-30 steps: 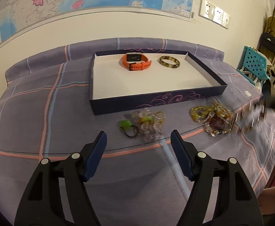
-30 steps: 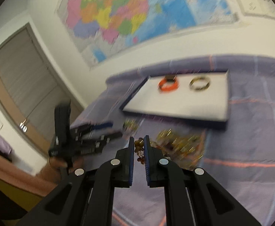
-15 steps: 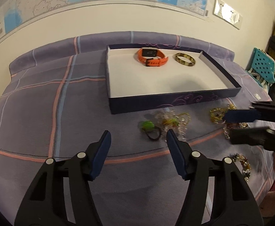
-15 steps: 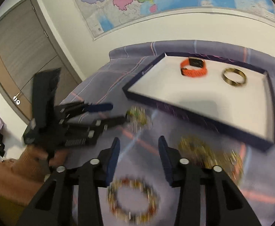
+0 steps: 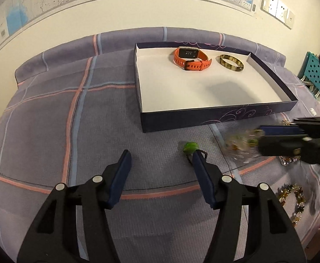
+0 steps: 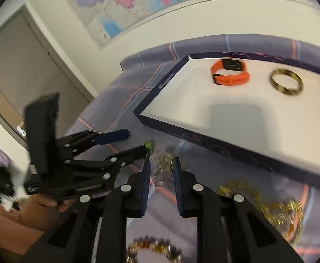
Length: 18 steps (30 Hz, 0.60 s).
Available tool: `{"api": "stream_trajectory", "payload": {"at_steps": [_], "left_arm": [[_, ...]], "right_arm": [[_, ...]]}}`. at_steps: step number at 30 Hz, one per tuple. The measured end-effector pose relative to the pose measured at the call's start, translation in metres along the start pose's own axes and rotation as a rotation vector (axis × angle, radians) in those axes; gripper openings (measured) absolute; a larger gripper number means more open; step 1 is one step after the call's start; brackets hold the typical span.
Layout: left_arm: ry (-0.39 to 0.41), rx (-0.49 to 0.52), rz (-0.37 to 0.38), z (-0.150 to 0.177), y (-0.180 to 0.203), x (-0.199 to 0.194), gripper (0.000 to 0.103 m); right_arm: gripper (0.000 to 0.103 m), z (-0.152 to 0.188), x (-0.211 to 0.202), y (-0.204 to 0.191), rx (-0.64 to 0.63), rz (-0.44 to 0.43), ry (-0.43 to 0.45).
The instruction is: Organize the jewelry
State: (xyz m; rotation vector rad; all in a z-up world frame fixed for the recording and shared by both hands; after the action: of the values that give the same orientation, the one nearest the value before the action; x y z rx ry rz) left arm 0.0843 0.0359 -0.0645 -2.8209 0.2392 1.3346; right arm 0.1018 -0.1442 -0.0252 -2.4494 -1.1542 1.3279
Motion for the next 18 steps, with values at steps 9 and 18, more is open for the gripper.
{"api": "stream_trajectory", "payload": {"at_steps": [9,18], "left_arm": [[0.024,-0.047,0.000,0.002,-0.008,-0.007,0.056],[0.091,0.020,0.091,0.013,0.003,-0.037,0.056]], "right_arm": [[0.019,0.007,-0.015,-0.017,-0.012,-0.080,0.040],[0.039,0.016,-0.020,0.011,0.049,0.036,0.040]]}}
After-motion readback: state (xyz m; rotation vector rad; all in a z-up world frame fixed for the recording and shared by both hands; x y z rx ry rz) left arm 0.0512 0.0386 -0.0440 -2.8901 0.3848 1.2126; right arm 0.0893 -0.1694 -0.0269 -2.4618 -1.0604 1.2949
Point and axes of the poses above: each gripper's, at about its wrist camera, not at the fingertips, and x roughly the way its jaws point, y to its right, z to its underside, the point moved 3 cm from there along x, roughly the way its jaws point, and after that the axes turned 2 degrees about -x, right-handed, at the moved point
